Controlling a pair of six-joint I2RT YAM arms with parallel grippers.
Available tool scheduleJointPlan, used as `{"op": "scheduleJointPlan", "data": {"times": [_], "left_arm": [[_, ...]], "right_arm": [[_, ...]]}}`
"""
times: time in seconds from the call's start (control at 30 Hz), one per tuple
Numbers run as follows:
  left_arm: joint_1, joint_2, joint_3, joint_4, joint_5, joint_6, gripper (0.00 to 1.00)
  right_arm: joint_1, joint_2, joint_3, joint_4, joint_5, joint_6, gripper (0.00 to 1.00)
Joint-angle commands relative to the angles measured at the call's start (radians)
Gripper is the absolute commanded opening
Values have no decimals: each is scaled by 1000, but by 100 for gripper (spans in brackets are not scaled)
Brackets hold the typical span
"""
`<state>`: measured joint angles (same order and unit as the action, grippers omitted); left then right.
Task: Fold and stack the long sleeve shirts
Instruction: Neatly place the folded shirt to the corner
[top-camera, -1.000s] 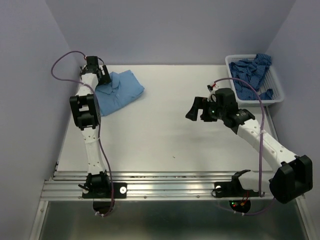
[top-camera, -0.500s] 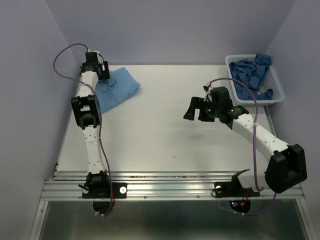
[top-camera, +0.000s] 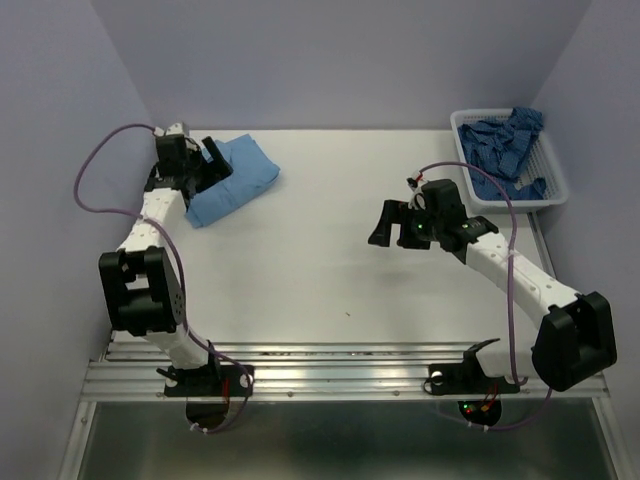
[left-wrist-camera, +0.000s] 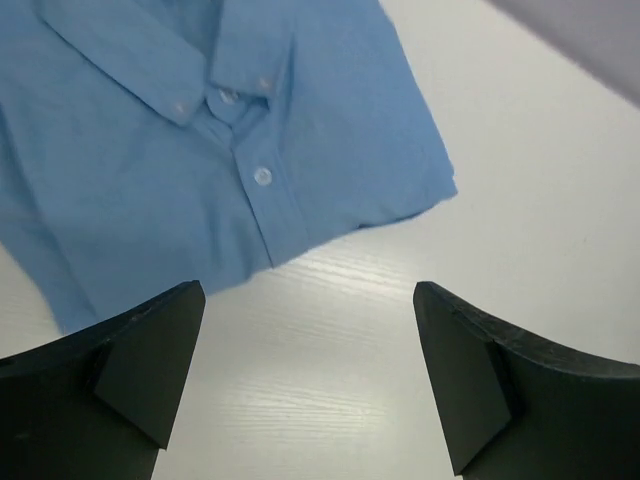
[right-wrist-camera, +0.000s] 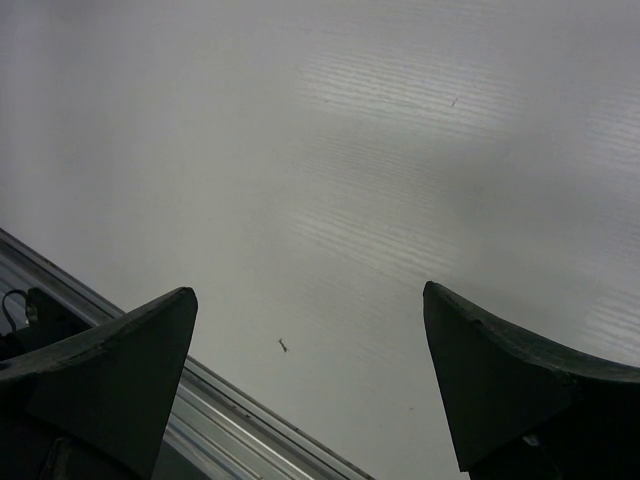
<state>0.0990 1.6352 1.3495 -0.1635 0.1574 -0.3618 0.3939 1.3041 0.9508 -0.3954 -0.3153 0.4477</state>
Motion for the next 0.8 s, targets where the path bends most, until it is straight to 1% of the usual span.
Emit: {"op": "scheduleJointPlan", "data": {"times": [0.0, 0.03, 0.07, 0.23, 0.37, 0.4, 0.43, 0.47, 0.53, 0.57, 0.6, 0.67, 0.73, 0.77], "left_arm": [[-16, 44, -216, 209, 168, -74, 99], [-9, 66, -223, 217, 221, -68, 99], [-2, 83, -220, 217, 232, -60, 99], [7, 175, -185, 193, 202, -31, 99], [42, 264, -116, 165, 179, 14, 99], [53, 285, -80, 136, 165, 23, 99], [76, 343, -49, 118, 119, 49, 99], [88, 376, 32, 92, 99, 60, 99], [126, 451, 114, 35, 91, 76, 99], [133, 469, 149, 18, 87, 83, 99], [137, 483, 228, -10, 85, 102, 99], [139, 512, 327, -24, 79, 122, 99], [139, 532, 384, -68, 88, 150, 99], [139, 535, 436, -79, 87, 158, 99]], "right_arm": [[-3, -11, -4, 30, -22, -7, 100], [-3, -20, -12, 30, -21, -3, 100], [-3, -25, -15, 32, -12, -1, 100], [-3, -42, -14, 32, 22, -1, 100], [-3, -46, -18, 32, 54, 8, 100], [-3, -46, -18, 30, 70, 11, 100], [-3, -46, -17, 32, 74, 16, 100], [-3, -49, -15, 32, 77, 14, 100], [-3, -52, -11, 30, 87, 17, 100], [-3, -54, -9, 30, 93, 16, 100], [-3, -54, -6, 30, 107, 14, 100], [-3, -55, -6, 29, 120, 19, 100], [-3, -58, -10, 30, 136, 29, 100], [-3, -62, -12, 29, 145, 32, 100]]}}
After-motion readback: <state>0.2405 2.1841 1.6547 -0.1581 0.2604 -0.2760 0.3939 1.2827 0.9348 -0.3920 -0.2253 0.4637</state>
